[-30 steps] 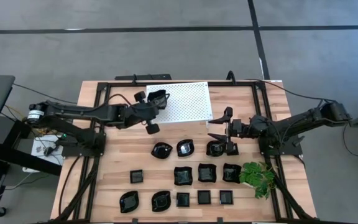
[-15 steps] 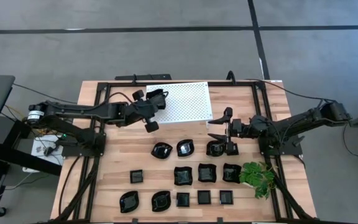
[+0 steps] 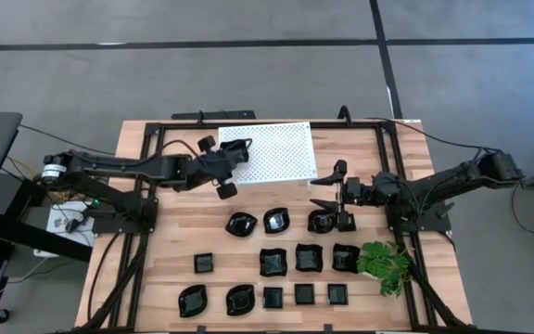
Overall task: Pick & Place Mini shaped plates
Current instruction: Stack the black distorted square plate on top of the black distorted square plate on the shelf
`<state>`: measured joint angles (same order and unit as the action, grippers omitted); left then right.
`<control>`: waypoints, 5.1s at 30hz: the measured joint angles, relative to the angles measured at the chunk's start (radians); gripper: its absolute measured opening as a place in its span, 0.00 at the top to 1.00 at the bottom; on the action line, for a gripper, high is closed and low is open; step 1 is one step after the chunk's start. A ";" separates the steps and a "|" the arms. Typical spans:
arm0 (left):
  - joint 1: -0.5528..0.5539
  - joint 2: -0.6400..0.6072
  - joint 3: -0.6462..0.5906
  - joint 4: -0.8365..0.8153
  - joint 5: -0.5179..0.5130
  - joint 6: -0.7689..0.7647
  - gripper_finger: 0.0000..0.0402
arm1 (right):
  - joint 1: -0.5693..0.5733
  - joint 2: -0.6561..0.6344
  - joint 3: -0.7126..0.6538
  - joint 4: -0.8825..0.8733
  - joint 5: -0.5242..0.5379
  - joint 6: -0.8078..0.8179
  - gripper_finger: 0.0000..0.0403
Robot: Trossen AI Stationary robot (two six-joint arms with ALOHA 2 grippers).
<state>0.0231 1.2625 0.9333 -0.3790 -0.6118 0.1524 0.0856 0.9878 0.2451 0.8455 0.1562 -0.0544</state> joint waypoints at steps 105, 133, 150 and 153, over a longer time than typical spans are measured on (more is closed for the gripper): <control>-0.603 0.702 0.000 0.761 0.249 -0.474 0.81 | -0.001 0.000 0.000 -0.003 -0.002 0.003 0.39; -0.611 0.426 0.056 0.605 0.157 -0.183 0.99 | -0.001 0.000 0.000 -0.007 -0.001 0.003 0.39; -0.354 0.020 0.063 0.197 -0.014 0.158 0.98 | -0.001 0.000 0.000 0.000 0.000 -0.007 0.39; -0.262 -0.019 0.063 0.089 -0.015 0.158 0.98 | -0.001 0.000 0.000 0.000 -0.001 -0.007 0.39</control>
<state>-0.2393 1.2432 0.9958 -0.2898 -0.6269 0.3100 0.0849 0.9882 0.2451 0.8459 0.1556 -0.0616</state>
